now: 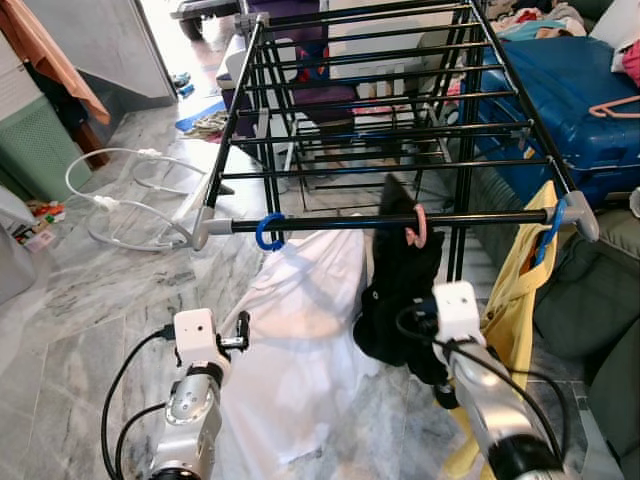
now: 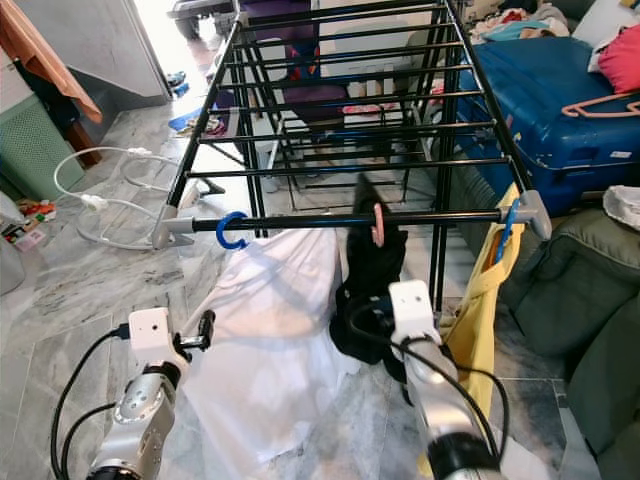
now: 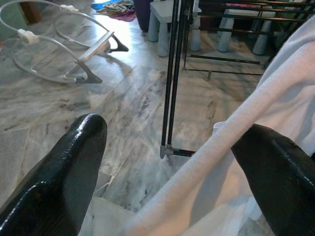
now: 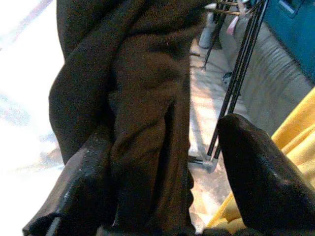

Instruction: Hang hanger

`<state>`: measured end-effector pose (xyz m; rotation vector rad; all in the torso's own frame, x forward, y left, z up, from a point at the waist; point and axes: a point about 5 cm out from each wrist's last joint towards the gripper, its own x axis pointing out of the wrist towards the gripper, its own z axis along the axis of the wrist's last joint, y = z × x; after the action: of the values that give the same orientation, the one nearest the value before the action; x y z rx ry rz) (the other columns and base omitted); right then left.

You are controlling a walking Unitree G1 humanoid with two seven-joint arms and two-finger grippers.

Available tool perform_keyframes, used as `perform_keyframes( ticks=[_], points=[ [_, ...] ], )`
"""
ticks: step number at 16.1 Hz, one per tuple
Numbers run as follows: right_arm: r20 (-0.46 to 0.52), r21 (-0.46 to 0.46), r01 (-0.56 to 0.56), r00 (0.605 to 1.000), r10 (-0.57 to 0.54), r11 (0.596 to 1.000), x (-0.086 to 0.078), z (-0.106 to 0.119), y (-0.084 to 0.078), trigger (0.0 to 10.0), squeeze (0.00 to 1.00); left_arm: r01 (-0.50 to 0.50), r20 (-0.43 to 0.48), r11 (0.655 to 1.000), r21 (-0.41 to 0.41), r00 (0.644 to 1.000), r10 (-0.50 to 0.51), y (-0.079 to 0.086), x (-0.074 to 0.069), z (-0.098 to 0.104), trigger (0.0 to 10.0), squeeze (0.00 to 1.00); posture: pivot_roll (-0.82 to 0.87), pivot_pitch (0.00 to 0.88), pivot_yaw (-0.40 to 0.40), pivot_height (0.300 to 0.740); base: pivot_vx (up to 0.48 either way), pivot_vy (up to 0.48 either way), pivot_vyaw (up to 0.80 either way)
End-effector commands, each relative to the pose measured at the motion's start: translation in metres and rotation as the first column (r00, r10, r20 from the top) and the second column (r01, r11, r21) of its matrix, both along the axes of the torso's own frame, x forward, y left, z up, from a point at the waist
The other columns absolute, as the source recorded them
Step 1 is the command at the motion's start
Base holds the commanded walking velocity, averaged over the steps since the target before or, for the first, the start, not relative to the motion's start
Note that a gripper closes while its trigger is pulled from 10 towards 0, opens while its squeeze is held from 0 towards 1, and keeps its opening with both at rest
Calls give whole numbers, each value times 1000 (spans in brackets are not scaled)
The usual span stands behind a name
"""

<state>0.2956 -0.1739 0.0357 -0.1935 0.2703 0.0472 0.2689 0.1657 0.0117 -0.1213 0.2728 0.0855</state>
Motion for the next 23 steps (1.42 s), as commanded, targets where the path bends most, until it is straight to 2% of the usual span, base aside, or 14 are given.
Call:
perform_keyframes(
  ticks=[1,6,15,23],
  points=[
    [33,9,-20,999,20,1000,-2,4,7,10000,1000,-18,-20,1000,11,1000,18,9,-3,-3,10000,0,-157,0,157,740,0,0,0],
    [29,8,-23,999,23,1000,-13,1,2,10000,1000,-49,-45,998,30,998,50,13,-11,-10,10000,0,-154,0,141,740,0,0,0],
    [0,3,-79,997,79,997,-19,-1,4,10000,1000,-91,-54,995,43,994,93,14,-18,-15,10000,0,-138,0,102,740,0,0,0],
    [-17,8,-95,995,95,995,-20,-1,5,10000,1000,-98,-51,994,52,994,101,14,-17,-14,10000,0,-139,0,107,740,0,0,0]
  ],
)
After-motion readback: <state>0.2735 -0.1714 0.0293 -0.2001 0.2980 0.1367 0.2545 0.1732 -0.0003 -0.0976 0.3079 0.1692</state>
